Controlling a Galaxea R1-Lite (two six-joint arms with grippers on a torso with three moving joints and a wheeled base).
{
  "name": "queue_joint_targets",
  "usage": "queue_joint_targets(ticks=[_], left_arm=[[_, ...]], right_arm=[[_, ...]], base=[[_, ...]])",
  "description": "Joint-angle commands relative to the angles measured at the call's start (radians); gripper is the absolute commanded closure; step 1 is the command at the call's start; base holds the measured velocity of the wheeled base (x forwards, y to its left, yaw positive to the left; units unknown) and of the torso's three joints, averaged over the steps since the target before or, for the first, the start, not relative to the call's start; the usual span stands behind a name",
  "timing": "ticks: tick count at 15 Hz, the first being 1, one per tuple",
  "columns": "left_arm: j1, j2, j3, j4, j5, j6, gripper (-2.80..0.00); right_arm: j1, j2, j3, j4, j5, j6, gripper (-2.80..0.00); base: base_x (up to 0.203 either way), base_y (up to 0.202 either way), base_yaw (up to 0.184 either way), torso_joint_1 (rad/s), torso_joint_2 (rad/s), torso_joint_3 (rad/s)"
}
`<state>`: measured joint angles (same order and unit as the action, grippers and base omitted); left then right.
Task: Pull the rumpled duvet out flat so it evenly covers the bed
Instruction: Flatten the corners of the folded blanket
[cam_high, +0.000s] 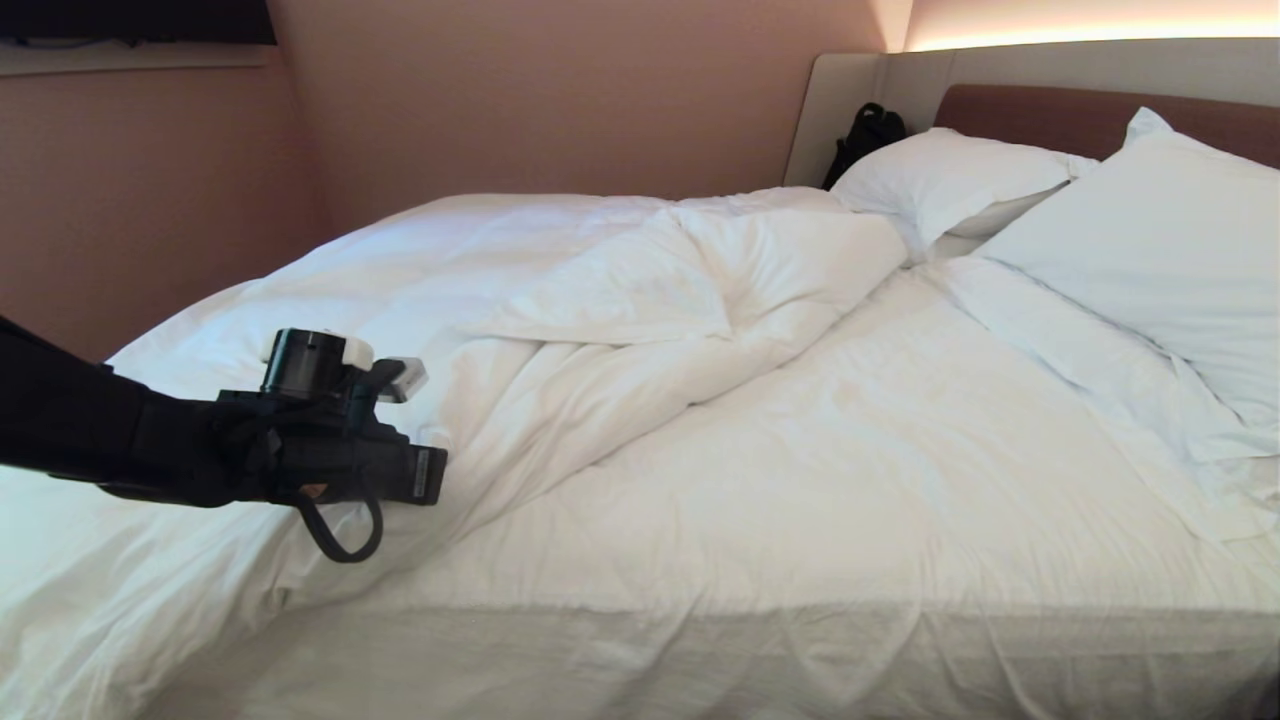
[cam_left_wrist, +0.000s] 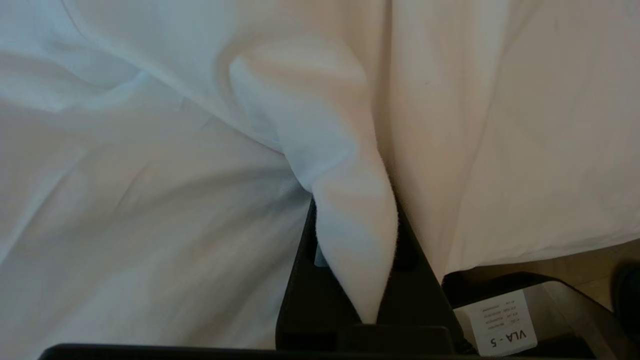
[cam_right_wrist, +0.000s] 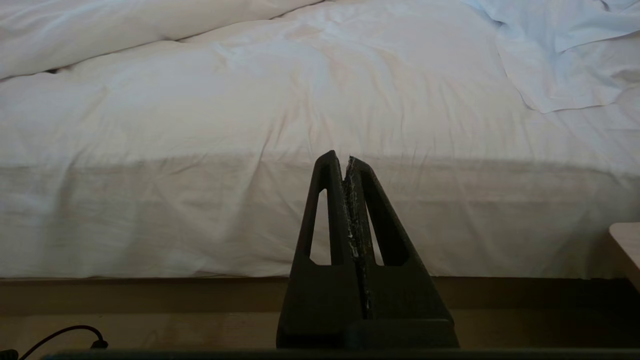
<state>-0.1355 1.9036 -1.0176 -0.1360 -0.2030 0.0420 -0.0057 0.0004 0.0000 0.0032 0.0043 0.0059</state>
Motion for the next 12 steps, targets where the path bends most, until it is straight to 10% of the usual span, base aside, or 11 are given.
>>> queue_joint_targets(ticks=[1, 12], left_arm=[[-0.022, 0.007, 0.034, -0.001, -0.001, 0.008, 0.00], [-0.040, 0.038, 0.066, 0.071, 0.009, 0.045, 0.00]], right_arm=[[0.000, 0.000, 0.000, 0.000, 0.000, 0.000, 0.00], [0.000, 0.000, 0.000, 0.000, 0.000, 0.000, 0.00]], base=[[0.000, 0.000, 0.000, 0.000, 0.00, 0.000], [0.000, 0.000, 0.000, 0.000, 0.00, 0.000]])
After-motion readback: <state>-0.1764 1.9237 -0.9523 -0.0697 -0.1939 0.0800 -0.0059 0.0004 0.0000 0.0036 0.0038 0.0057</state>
